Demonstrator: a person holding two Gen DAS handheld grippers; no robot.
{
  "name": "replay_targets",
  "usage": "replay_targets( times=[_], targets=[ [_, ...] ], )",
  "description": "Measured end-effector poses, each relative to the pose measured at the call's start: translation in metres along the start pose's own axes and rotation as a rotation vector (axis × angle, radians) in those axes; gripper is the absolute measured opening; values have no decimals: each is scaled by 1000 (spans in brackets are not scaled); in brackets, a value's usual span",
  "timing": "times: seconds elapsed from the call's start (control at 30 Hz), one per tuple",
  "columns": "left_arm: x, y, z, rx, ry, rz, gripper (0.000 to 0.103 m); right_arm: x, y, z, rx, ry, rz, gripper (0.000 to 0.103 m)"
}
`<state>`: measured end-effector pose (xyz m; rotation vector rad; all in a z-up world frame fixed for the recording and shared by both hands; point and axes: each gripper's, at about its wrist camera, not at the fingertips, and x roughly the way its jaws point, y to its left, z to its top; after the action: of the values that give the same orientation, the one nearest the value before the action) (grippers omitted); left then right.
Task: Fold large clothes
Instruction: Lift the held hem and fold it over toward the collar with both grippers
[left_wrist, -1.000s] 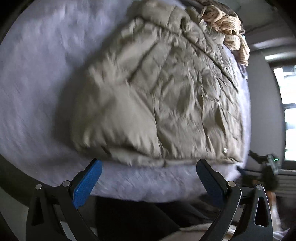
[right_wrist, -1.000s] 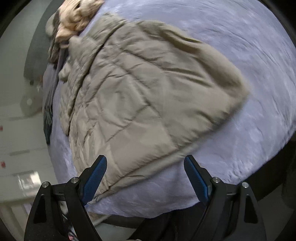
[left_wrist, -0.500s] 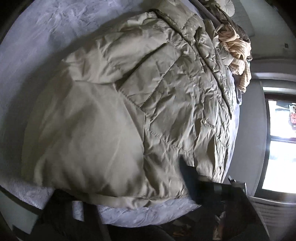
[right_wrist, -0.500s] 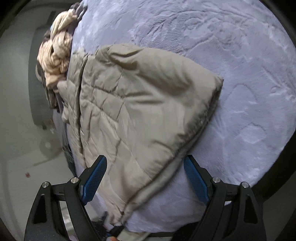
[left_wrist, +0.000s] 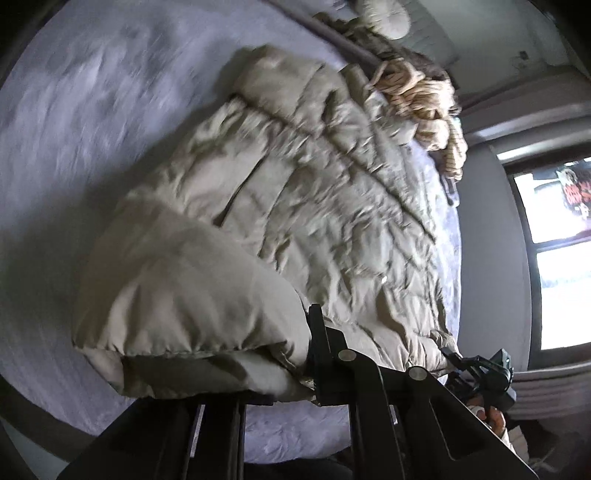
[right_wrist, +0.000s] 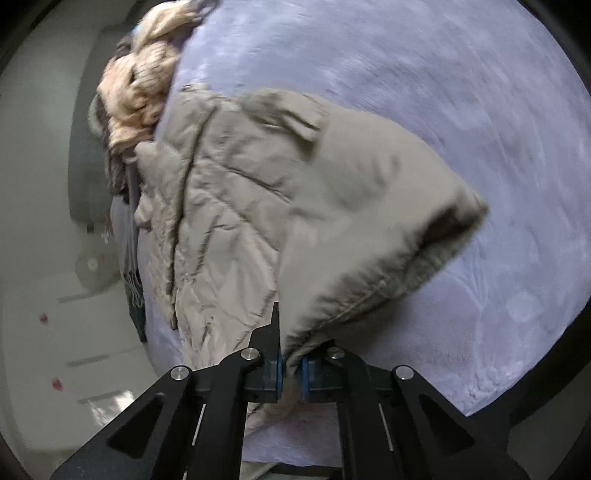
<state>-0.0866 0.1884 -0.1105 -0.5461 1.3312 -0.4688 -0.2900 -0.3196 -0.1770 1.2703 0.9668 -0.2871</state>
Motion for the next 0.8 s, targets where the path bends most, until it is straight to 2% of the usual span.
replay_targets(
  times=[0.27,0.5,0.67,0.8],
  targets=[
    [-27,-40,44,73,-96,-18,14,-15,69,24,-212,-32,-17,6],
    [-36,-89,111,151,-213,12,14,-19,154,72,-397,-58,1,6],
    [-21,-117,170,166,-287,62,14,-6,224,118,-531,-53,13,6],
    [8,-122,222,152,-324,112,14,25,275,159,-629,-33,-13,6]
  ],
)
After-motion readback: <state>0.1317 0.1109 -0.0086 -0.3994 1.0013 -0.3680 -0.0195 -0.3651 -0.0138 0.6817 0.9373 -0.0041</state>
